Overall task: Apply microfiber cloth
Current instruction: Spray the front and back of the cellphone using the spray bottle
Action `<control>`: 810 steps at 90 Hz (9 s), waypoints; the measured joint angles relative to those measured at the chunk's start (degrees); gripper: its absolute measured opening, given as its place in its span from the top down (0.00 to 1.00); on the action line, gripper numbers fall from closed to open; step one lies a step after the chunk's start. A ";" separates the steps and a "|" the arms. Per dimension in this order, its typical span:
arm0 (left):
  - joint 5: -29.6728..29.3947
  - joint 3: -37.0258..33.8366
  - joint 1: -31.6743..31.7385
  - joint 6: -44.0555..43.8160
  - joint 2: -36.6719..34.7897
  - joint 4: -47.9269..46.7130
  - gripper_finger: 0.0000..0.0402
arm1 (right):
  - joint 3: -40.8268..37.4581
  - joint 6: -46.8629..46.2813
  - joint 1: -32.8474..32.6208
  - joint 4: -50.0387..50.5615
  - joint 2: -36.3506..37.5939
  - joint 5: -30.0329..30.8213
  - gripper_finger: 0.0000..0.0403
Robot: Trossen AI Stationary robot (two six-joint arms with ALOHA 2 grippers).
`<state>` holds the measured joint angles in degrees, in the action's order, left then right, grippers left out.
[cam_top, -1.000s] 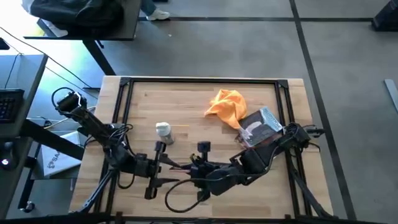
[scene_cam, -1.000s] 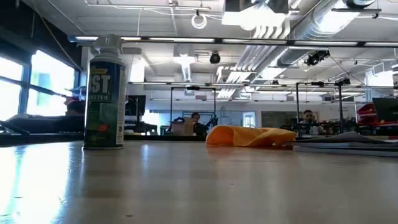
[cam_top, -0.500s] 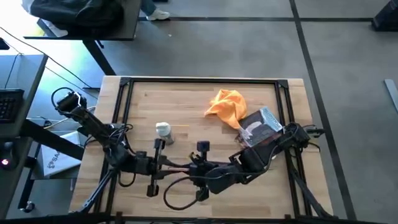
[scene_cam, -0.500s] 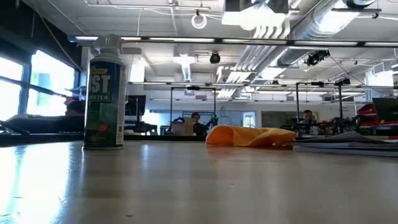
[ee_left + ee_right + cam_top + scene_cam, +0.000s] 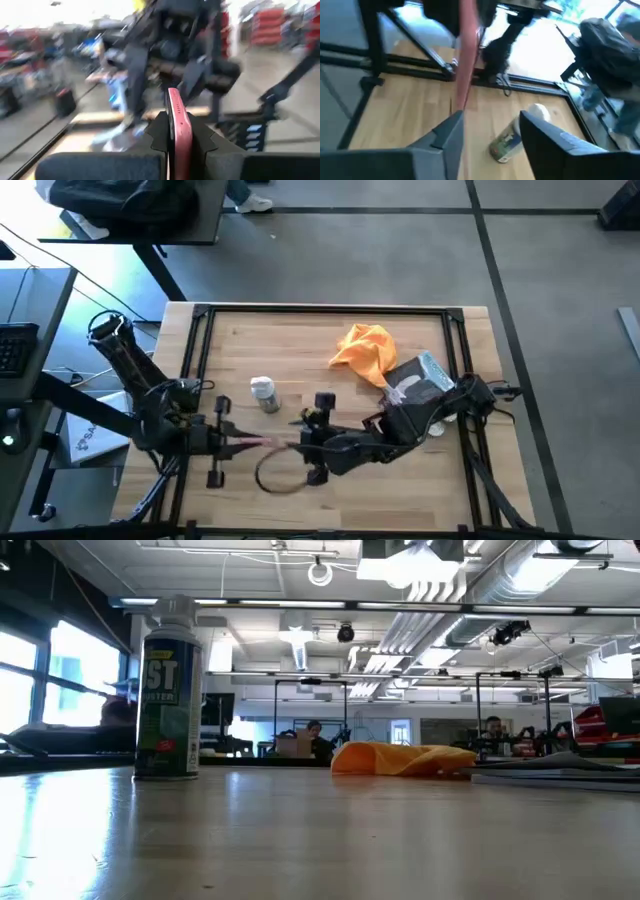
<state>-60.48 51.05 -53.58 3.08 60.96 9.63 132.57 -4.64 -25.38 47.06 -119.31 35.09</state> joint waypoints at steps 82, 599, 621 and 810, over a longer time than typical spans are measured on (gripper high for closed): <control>-3.34 -6.50 9.82 -67.48 -13.81 -79.07 0.98 | 0.00 -16.94 0.91 -5.11 -20.35 -0.70 0.68; 69.24 -22.21 72.00 1.04 -6.98 19.51 0.97 | -46.34 14.93 20.91 -43.34 12.70 -49.02 1.00; 69.42 -22.21 71.95 0.11 -5.05 20.28 0.97 | -47.12 17.34 22.45 -45.93 12.68 -52.66 1.00; 70.10 -25.68 72.02 -12.12 3.23 34.82 0.97 | -47.01 18.33 22.98 -41.93 9.94 -57.85 1.00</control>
<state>9.62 25.37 18.44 -9.04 64.18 44.45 85.56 13.69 -2.39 5.13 -109.36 -22.76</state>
